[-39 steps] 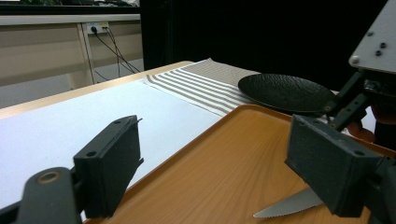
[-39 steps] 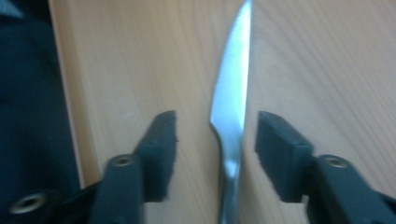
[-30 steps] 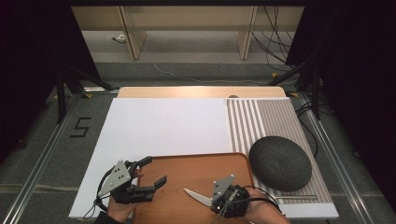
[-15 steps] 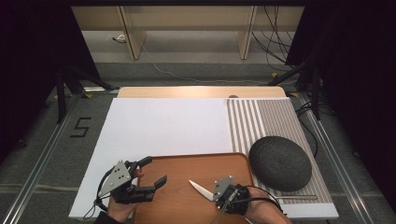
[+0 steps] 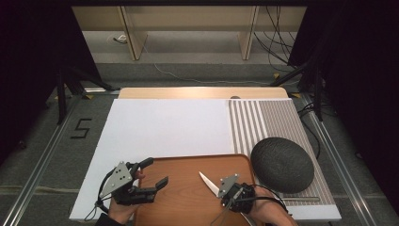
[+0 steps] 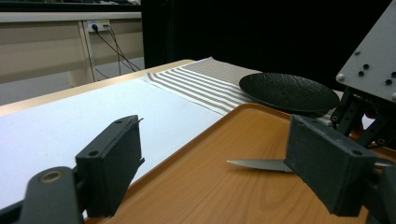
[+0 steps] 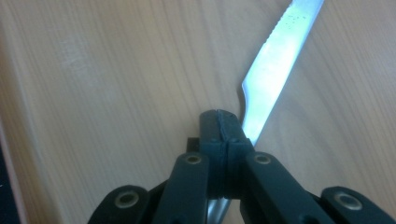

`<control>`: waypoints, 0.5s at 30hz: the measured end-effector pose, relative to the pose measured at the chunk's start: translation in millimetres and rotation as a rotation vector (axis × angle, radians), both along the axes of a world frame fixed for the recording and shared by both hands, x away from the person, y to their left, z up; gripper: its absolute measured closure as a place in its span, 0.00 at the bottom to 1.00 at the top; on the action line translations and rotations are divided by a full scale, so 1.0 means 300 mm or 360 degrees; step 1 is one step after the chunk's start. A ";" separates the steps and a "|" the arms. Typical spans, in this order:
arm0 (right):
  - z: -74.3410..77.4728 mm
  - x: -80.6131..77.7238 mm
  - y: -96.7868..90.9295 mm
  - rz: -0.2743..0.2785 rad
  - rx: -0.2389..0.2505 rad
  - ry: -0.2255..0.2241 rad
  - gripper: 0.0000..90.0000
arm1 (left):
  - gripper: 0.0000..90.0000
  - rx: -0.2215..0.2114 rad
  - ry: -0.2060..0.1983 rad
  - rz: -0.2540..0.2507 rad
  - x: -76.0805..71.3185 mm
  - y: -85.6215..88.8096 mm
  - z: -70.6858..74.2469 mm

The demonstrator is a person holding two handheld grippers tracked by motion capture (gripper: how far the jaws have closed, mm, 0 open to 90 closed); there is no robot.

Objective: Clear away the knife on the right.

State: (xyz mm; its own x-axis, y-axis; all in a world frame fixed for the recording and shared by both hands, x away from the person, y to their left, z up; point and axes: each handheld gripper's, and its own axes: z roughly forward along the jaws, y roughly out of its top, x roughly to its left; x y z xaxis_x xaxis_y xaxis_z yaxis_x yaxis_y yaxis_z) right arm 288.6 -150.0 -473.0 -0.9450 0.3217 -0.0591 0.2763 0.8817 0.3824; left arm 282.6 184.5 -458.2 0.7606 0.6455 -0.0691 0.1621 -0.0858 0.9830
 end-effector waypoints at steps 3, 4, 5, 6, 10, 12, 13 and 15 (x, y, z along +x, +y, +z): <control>0.001 0.008 -0.009 -0.0019 0.0001 0.0002 1.00 | 0.21 -0.0002 -0.0003 0.0004 0.000 0.001 0.001; 0.000 0.010 -0.012 -0.0023 0.0001 -0.0006 1.00 | 0.21 -0.0003 -0.0001 0.0005 0.001 0.001 0.000; 0.001 0.012 -0.014 -0.0026 -0.0004 -0.0007 1.00 | 0.20 -0.0002 0.0003 0.0004 0.003 0.002 0.000; 0.001 0.014 -0.017 -0.0034 -0.0002 -0.0006 1.00 | 0.20 -0.0002 0.0005 0.0003 0.003 0.002 0.000; 0.002 0.019 -0.027 -0.0055 -0.0006 -0.0005 1.00 | 0.20 -0.0004 -0.0001 0.0002 0.001 0.000 0.001; 0.003 0.023 -0.033 -0.0062 -0.0008 0.0001 1.00 | 0.20 -0.0004 0.0003 0.0003 0.002 0.001 0.000; 0.002 0.024 -0.034 -0.0071 0.0002 0.0003 1.00 | 0.20 -0.0009 0.0003 -0.0004 0.002 0.002 0.000; 0.004 0.028 -0.041 -0.0074 -0.0016 -0.0002 1.00 | 0.19 -0.0025 -0.0013 -0.0012 -0.001 0.003 0.003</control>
State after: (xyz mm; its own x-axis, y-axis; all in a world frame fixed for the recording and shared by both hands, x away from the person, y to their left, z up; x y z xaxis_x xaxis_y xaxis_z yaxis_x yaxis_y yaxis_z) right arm 297.0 -162.3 -471.8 -0.9290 0.3645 -0.0637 0.3164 0.8719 0.3738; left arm 282.1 185.5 -457.4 0.7661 0.6386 -0.0733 0.1538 -0.0714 0.9855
